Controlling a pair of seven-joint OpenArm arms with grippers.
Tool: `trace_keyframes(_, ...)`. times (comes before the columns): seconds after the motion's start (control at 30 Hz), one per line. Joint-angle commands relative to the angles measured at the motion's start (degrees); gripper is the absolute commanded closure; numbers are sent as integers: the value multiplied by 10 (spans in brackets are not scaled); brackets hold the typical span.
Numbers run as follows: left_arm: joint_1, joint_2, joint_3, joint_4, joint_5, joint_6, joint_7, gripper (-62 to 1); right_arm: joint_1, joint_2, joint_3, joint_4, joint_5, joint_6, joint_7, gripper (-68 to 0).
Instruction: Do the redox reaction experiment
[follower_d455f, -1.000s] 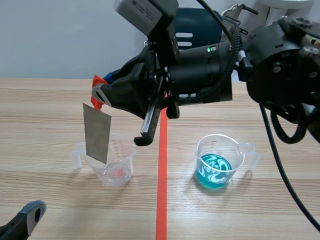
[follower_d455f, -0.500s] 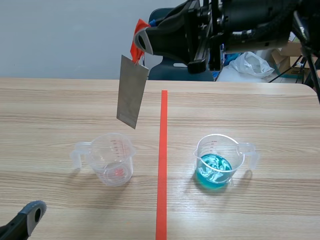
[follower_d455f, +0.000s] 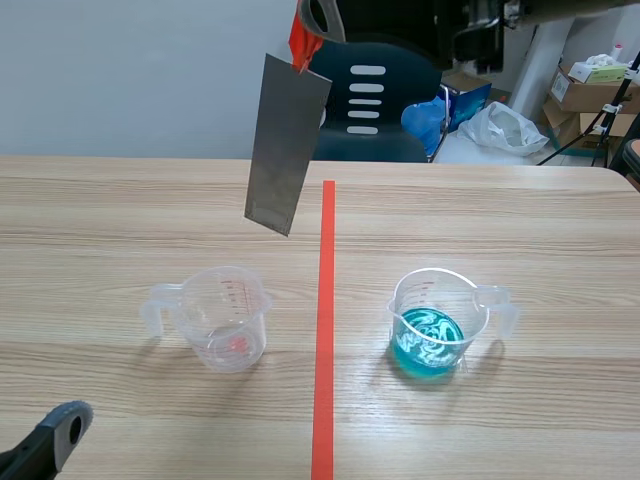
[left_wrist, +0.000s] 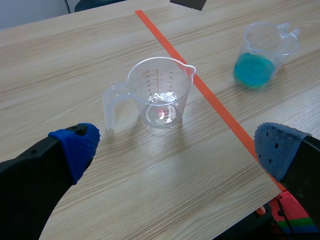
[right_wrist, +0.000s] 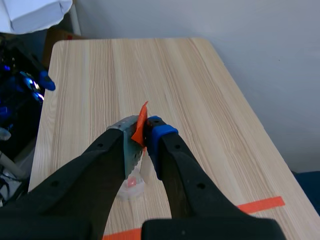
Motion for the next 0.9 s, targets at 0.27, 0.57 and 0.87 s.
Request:
trace_keyframes(0.27, -2, 3, -2, 10, -1, -1, -9, -623, 11, 53, 1, 18, -3, 76, 7, -10)
trace_keyframes(0.57, -2, 3, -2, 10, -1, -1, -9, -623, 6, 23, 1, 4, -90, 67, 47, -10)
trace_keyframes(0.87, -2, 3, -2, 10, -1, -1, -10, -623, 8, -35, 1, -13, -100, 68, 21, -10)
